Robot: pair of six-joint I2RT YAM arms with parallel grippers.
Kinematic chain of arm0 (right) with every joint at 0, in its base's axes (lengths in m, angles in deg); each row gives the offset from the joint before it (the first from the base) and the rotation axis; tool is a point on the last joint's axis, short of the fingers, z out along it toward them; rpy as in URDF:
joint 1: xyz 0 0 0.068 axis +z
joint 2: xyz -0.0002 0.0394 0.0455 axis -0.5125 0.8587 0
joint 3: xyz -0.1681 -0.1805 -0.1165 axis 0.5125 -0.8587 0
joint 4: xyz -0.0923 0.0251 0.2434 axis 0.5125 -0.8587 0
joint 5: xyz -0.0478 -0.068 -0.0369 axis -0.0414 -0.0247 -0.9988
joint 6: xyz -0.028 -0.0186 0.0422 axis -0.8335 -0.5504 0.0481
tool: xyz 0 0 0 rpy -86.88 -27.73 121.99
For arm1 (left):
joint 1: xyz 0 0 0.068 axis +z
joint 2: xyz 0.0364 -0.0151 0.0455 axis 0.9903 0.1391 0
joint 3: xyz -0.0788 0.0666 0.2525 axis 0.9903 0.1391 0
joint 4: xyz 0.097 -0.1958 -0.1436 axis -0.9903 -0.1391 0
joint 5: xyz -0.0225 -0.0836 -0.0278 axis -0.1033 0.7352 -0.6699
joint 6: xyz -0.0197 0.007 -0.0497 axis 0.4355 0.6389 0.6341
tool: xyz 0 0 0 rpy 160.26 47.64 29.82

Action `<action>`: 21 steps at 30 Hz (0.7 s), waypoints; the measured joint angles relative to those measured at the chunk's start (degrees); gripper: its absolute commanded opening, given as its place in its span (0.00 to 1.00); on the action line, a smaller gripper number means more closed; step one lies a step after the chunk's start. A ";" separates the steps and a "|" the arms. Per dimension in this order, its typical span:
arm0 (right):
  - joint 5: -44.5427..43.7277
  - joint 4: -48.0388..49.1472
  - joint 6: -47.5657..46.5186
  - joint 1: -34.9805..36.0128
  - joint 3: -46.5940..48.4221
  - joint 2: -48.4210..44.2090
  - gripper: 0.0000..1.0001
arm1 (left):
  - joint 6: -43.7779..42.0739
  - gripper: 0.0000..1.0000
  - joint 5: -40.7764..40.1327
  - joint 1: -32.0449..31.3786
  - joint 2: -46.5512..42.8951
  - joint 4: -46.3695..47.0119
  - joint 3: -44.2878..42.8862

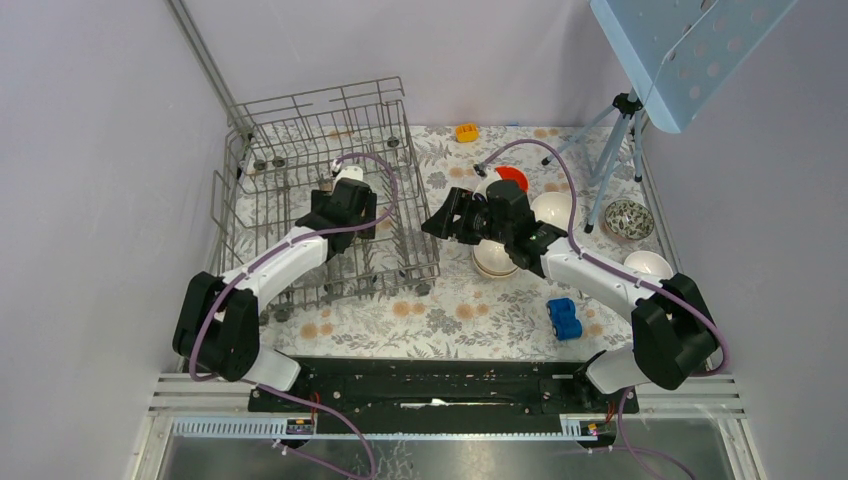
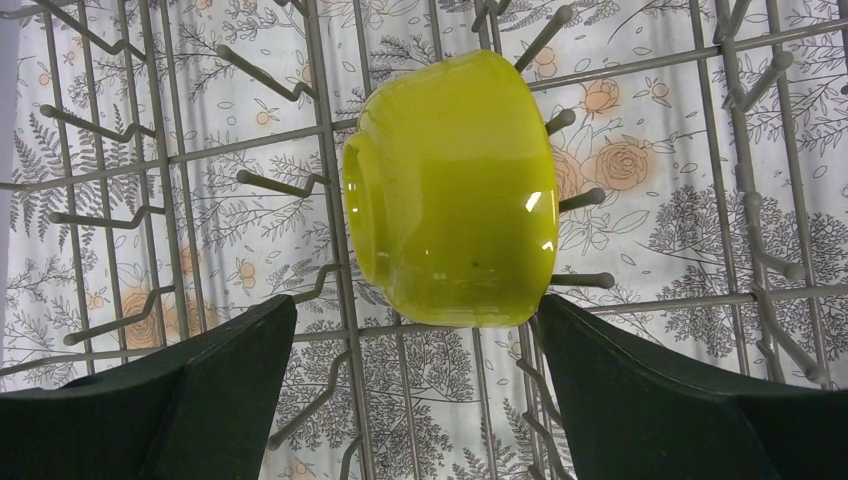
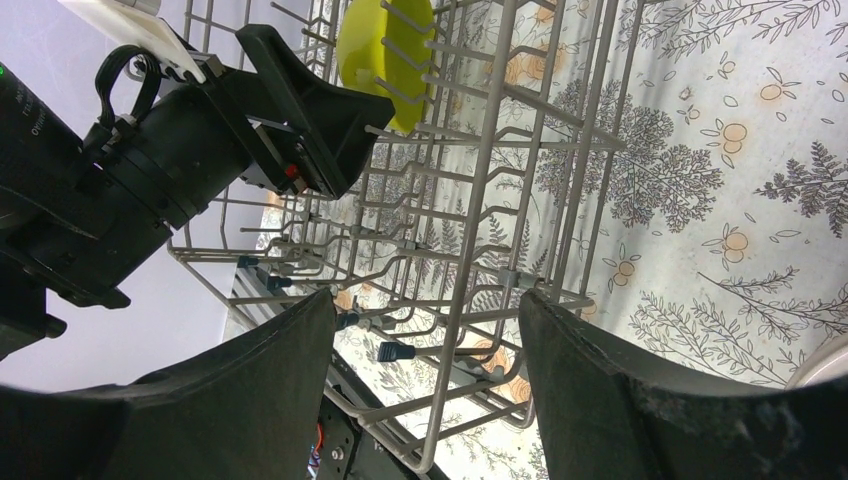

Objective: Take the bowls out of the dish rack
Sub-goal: Pick up the bowl from the dish rack.

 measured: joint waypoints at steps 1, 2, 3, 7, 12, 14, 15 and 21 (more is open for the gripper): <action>0.02 0.09 0.00 0.00 -0.09 0.00 0.75 | 0.00 0.95 -0.02 0.00 0.15 0.17 -0.09; 0.02 0.11 0.00 0.00 -0.15 0.00 0.75 | -0.04 0.96 -0.02 0.00 0.22 0.33 -0.13; 0.02 0.22 0.00 0.00 -0.24 -0.02 0.75 | -0.04 0.98 -0.02 0.00 0.22 0.42 -0.13; -0.02 0.22 -0.04 0.00 -0.66 -0.44 0.75 | -0.11 0.99 0.17 0.02 -0.24 0.42 -0.13; 0.00 0.28 -0.04 0.00 -0.68 -0.79 0.75 | -0.09 0.99 0.83 0.07 -1.95 0.00 -0.13; 0.00 0.28 -0.02 0.00 -0.70 -0.79 0.75 | -0.09 0.99 1.09 0.07 -2.71 -0.04 -0.09; 0.00 0.31 -0.02 0.00 -0.70 -0.79 0.75 | -0.09 0.99 1.20 0.07 -2.97 -0.04 -0.07; 0.04 0.33 0.00 -0.02 -0.76 -0.79 0.75 | -0.11 0.99 2.08 0.07 -2.73 -0.28 0.07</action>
